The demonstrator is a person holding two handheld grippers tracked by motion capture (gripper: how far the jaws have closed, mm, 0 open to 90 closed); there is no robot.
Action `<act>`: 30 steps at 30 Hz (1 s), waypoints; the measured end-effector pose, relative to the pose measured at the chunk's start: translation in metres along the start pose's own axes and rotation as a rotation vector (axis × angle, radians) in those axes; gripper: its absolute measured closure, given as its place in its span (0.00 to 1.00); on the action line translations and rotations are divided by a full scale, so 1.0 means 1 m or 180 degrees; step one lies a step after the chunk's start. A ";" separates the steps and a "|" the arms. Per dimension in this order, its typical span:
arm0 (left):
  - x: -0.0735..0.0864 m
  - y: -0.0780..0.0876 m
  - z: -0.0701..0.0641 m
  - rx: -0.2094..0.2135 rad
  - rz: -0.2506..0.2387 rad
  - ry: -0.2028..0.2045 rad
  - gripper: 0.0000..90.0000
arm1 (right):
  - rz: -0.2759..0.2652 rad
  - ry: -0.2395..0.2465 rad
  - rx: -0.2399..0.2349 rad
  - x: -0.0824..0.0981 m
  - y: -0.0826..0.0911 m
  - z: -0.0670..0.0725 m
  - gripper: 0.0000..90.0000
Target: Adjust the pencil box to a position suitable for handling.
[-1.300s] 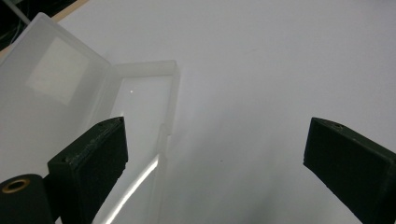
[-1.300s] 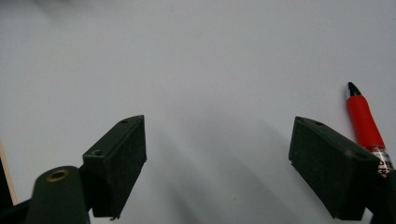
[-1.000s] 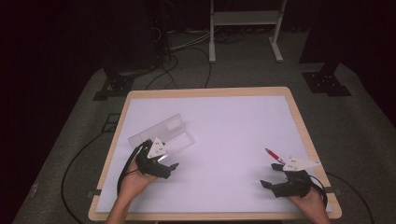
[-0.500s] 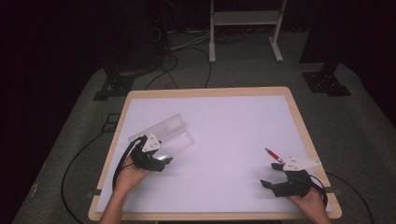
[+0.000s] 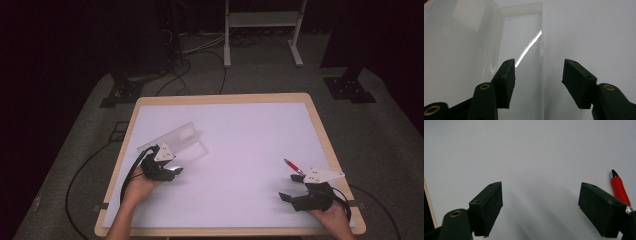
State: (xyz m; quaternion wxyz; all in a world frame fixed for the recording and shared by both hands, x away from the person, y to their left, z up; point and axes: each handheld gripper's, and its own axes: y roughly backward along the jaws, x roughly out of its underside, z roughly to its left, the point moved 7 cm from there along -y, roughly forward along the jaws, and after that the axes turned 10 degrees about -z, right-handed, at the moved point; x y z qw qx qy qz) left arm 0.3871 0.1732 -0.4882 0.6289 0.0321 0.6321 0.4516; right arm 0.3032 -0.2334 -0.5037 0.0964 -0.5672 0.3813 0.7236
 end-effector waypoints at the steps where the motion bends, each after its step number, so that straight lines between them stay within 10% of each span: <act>1: 0.000 -0.001 -0.001 0.0006 0.0000 -0.0005 0.50 | 0.0000 -0.0002 0.0001 0.000 0.000 0.000 0.21; 30: 0.017 -0.012 -0.005 0.0192 0.0341 -0.0152 0.90 | 0.0015 0.0051 0.0003 0.001 0.000 0.001 0.21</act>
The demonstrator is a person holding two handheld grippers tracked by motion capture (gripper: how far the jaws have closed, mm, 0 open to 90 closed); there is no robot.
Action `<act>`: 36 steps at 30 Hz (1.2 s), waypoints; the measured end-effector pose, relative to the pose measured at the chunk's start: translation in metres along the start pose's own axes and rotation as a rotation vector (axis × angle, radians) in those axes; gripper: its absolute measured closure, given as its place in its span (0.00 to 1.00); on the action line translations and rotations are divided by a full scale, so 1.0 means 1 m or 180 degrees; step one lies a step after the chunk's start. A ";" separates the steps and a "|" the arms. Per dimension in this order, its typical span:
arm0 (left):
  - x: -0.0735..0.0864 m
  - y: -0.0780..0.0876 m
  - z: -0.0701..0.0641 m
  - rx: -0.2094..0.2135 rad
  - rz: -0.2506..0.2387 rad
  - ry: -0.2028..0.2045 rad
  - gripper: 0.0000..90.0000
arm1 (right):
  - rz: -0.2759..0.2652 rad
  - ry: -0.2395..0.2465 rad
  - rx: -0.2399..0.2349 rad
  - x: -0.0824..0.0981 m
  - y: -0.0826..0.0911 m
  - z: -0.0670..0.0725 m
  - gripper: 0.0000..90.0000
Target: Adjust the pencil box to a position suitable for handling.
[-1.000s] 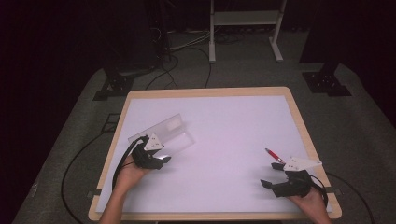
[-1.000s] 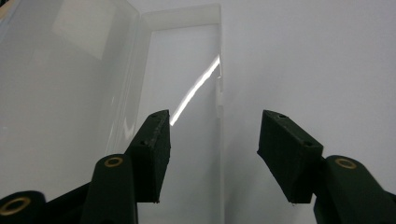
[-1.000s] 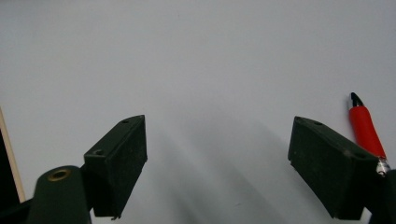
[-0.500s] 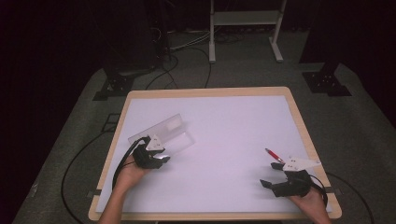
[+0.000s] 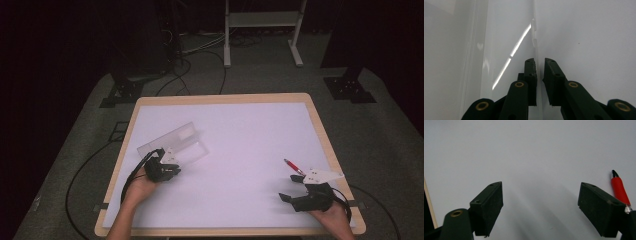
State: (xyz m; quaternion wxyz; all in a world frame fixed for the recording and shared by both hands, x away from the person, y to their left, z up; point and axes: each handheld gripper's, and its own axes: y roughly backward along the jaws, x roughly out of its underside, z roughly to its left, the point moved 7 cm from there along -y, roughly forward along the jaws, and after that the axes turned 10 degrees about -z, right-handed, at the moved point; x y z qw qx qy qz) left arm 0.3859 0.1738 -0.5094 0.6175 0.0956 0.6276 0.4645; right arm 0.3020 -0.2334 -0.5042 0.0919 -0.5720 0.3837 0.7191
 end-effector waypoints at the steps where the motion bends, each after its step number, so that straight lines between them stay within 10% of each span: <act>1: 0.000 0.000 0.000 0.0000 0.0000 0.0000 0.92 | 0.0000 0.0000 0.0000 0.000 0.000 0.000 0.21; 36: -0.013 0.025 -0.004 -0.0001 -0.0209 -0.0122 0.99 | -0.0024 -0.0054 0.0100 0.000 0.001 -0.006 0.22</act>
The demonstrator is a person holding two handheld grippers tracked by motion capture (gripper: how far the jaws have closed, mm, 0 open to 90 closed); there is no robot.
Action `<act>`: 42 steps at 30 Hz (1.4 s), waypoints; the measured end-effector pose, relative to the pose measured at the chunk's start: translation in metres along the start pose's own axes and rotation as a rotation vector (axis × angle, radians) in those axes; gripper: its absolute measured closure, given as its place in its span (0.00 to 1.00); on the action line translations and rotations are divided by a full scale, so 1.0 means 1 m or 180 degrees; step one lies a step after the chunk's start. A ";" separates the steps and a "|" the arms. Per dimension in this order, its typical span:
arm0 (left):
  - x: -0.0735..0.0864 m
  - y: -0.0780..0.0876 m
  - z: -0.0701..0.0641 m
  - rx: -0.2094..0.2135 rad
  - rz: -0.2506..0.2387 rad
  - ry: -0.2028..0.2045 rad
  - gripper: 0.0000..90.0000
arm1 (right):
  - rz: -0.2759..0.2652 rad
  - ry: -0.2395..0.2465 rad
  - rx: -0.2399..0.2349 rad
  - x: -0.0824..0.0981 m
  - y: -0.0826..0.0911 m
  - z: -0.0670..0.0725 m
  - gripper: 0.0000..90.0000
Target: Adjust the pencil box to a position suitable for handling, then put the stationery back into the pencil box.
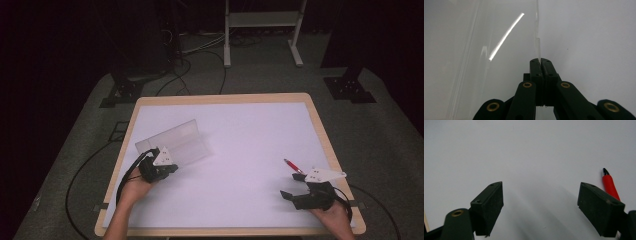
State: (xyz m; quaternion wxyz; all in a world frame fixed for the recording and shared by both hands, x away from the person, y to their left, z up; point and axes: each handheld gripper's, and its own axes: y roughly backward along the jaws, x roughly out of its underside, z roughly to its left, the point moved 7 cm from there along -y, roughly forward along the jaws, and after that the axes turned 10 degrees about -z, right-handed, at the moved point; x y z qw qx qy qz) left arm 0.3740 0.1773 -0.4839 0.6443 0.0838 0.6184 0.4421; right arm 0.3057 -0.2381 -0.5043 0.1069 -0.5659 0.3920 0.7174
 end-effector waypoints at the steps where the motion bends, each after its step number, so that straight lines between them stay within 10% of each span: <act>1: -0.001 0.000 0.000 0.0001 0.0009 -0.0024 0.99 | 0.0008 0.0000 -0.0001 0.000 0.000 0.000 0.22; 42: -0.036 -0.009 -0.018 0.0235 -0.0101 -0.0259 0.99 | 0.0045 0.0042 0.0008 -0.013 0.002 -0.008 0.22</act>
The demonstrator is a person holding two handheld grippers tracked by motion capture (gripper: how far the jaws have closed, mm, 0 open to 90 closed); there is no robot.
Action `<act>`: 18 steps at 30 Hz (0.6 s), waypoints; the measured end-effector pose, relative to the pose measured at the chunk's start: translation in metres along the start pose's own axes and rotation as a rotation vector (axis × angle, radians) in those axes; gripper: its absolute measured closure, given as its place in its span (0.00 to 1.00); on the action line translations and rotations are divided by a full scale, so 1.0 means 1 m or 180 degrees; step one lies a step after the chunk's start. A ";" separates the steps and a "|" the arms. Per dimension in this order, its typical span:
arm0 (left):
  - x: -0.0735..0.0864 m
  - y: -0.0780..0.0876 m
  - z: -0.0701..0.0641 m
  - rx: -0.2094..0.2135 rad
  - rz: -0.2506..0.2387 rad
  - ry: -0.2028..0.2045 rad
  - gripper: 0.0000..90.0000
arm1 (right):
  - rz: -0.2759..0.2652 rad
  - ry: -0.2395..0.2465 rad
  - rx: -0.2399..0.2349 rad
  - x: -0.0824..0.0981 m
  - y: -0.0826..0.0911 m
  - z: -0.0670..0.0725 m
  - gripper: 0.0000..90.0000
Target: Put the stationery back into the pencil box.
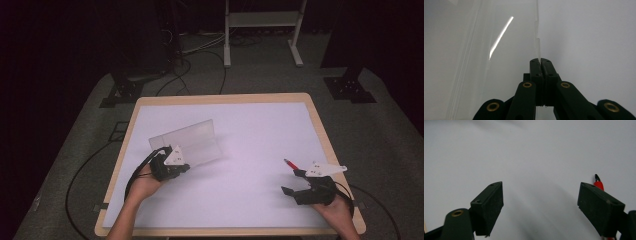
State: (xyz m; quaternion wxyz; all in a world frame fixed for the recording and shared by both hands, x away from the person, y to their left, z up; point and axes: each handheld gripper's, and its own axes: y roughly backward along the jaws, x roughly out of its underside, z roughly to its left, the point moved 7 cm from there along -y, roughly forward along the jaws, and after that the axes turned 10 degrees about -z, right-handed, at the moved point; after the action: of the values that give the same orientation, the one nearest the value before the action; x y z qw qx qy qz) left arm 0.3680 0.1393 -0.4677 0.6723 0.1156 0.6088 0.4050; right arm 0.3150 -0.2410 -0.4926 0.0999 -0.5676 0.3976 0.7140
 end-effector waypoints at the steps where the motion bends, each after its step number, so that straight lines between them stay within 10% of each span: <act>1: -0.001 0.000 0.000 0.0005 -0.0012 -0.0008 0.99 | 0.0002 -0.0004 0.0002 0.000 0.000 0.000 0.22; 18: -0.024 -0.013 -0.010 0.0119 -0.0029 -0.0128 0.99 | -0.0040 -0.0004 -0.0006 -0.001 0.008 -0.002 0.22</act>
State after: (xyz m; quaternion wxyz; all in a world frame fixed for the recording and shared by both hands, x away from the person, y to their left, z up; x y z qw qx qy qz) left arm 0.3655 0.1114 -0.4612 0.6841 0.1335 0.6031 0.3880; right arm 0.3120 -0.2471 -0.4883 0.1041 -0.5697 0.3933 0.7141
